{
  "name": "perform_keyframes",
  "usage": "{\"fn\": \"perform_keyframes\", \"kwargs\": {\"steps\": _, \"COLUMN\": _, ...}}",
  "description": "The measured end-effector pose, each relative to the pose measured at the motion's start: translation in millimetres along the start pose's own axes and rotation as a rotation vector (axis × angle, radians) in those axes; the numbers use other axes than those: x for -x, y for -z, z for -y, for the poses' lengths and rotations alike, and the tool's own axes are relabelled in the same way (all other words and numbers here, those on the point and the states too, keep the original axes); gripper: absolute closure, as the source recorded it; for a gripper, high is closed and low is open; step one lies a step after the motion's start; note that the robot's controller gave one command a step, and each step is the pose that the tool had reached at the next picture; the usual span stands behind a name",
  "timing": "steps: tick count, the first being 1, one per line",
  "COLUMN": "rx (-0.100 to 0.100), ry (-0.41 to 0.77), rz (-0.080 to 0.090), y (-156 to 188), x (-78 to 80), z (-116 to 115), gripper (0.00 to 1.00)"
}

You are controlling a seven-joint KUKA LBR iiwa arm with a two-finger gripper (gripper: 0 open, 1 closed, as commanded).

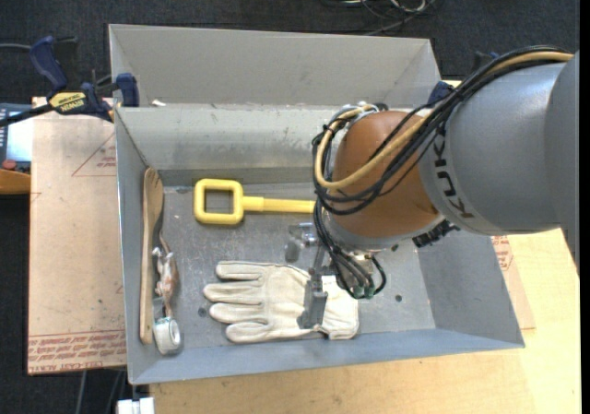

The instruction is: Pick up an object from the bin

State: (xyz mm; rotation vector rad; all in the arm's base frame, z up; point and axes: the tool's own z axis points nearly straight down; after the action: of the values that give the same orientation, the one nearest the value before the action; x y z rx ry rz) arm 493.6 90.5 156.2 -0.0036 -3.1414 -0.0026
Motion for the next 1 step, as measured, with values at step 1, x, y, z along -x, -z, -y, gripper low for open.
{"fn": "perform_keyframes", "kwargs": {"steps": 1, "rx": 0.0, "ry": 0.0, "rz": 0.0, "y": 0.0, "x": 0.0, "z": 0.0, "gripper": 0.0}}
